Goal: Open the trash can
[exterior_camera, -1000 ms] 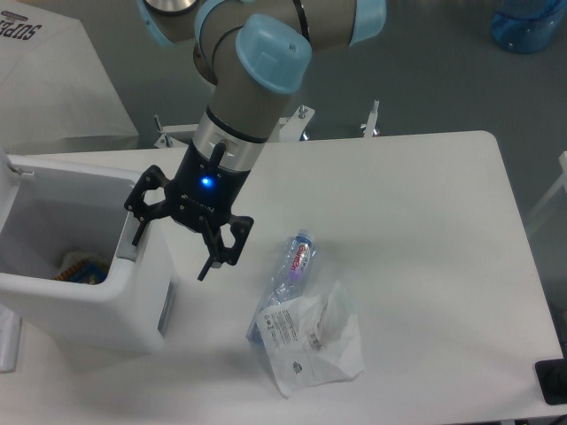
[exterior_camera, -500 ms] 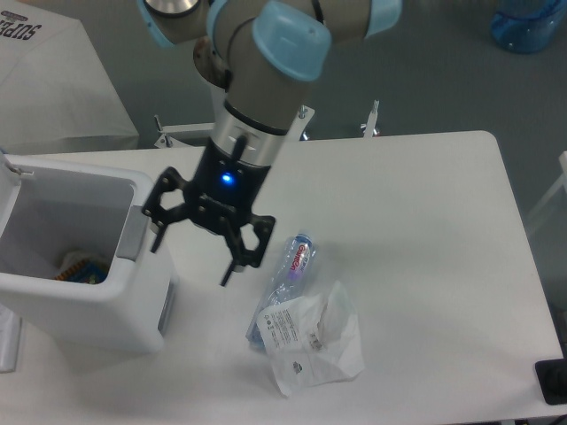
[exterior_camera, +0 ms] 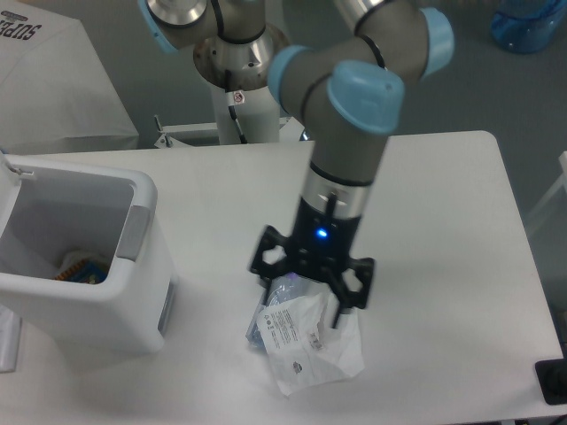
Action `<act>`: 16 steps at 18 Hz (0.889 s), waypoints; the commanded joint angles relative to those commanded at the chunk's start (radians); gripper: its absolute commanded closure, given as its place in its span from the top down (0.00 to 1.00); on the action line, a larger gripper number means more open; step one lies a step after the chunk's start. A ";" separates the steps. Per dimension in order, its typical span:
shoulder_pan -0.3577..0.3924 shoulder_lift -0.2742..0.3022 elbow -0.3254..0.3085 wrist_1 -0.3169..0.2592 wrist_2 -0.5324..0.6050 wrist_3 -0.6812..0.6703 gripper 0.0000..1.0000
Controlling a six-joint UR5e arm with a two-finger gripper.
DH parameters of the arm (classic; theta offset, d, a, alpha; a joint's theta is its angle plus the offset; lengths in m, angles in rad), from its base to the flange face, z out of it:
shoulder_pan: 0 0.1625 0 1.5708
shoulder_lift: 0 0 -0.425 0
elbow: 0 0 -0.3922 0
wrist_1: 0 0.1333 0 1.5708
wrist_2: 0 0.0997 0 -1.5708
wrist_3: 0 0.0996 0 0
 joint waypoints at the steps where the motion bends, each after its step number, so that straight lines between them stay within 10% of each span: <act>1: 0.011 -0.002 0.002 0.001 0.014 0.018 1.00; 16: 0.094 -0.055 0.054 -0.137 0.238 0.497 1.00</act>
